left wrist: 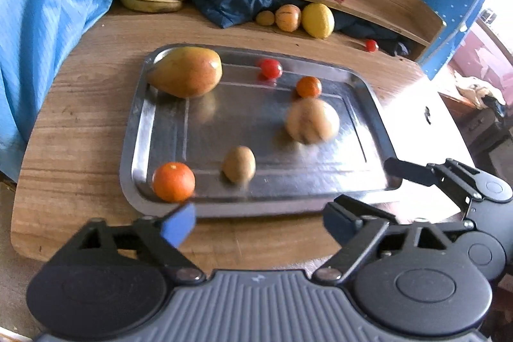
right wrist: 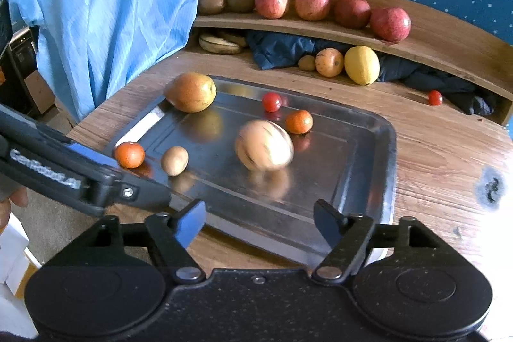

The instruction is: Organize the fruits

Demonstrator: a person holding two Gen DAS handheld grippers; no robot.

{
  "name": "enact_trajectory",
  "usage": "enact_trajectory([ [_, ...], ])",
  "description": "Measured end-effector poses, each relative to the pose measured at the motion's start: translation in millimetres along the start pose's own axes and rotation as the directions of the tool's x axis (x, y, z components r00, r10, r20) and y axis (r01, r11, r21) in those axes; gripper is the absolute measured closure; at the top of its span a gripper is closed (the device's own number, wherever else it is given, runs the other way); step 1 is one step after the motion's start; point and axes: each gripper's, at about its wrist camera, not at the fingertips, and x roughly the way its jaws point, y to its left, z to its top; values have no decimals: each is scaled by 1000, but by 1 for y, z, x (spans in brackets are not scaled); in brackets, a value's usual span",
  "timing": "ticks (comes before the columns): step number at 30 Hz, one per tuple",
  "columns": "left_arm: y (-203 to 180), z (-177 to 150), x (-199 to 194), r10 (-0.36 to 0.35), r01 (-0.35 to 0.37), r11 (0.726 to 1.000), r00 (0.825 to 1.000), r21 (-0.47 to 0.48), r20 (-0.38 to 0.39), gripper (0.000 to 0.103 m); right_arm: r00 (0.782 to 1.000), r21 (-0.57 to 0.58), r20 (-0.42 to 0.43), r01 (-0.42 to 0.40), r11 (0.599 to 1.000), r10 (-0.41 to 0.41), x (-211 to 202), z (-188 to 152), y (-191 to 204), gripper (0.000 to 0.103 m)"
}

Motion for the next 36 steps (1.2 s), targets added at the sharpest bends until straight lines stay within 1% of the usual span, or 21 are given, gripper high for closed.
enact_trajectory([
  [3, 1, -6, -7, 3, -3, 1000, 1000, 15, -15, 2, 1000, 15, -2, 10, 1000, -10, -12, -5, -3, 13],
  [6, 3, -11, -11, 23, -21, 999, 999, 34, -41, 0, 1000, 41, -26, 16, 999, -15, -22, -11, -5, 6],
  [10, 2, -20, -15, 74, -68, 994, 995, 84, -68, 0, 996, 55, -80, 36, 998, -32, -31, -15, -5, 1],
  [13, 1, -25, -17, 146, -132, 981, 985, 141, -92, 0, 988, 29, -143, 55, 998, -50, -30, -16, -4, 1],
  [15, 1, -27, -16, 207, -186, 967, 971, 174, -115, 0, 980, 5, -183, 79, 997, -76, -27, -16, -2, 1],
  [18, 3, -27, -14, 267, -237, 951, 953, 201, -142, 0, 979, 21, -191, 76, 997, -71, -26, -17, -6, 1],
  [19, 3, -26, -14, 278, -247, 947, 950, 204, -144, 0, 979, 34, -191, 73, 997, -66, -26, -17, -8, 1],
  [23, 6, -21, -19, 295, -264, 942, 946, 206, -137, 0, 979, 52, -192, 83, 995, -72, -26, -13, -11, 1],
  [27, 6, -11, -16, 299, -265, 938, 945, 224, -131, 0, 979, 81, -189, 91, 993, -74, -24, -7, -18, 1],
  [36, 3, 19, -2, 281, -245, 936, 953, 252, -116, 0, 986, 140, -149, 99, 985, -78, -14, 13, -32, 1],
])
